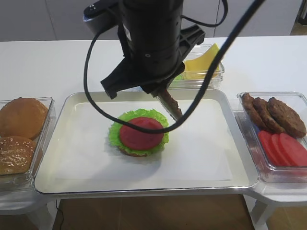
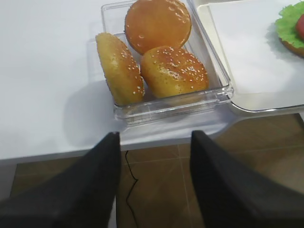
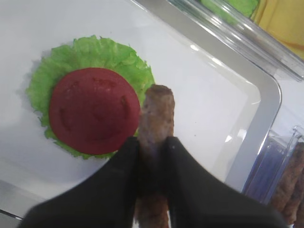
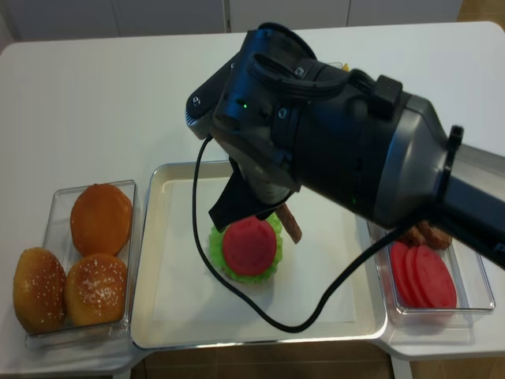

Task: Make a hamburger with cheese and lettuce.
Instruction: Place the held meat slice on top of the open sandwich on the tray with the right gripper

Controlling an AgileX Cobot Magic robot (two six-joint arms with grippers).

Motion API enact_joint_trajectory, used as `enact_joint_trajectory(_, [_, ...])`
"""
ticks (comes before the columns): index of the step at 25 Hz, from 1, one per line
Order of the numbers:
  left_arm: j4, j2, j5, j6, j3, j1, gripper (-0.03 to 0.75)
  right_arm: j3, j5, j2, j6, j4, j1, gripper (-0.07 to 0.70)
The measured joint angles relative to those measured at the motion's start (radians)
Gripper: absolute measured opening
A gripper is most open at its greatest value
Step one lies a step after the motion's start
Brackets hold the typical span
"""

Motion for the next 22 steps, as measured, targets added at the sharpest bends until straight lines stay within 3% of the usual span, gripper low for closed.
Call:
enact_joint_trajectory(11, [0.000, 0.000, 0.000, 0.000, 0.000, 0.000, 0.359, 0.000, -0.004, 0.074, 0.002, -0.041, 0.040, 0.147])
enact_joint_trajectory(22, [0.000, 0.000, 0.000, 0.000, 0.000, 0.000, 0.359, 0.002, -0.069, 0.076, 0.004, -0.050, 0.045, 0.147])
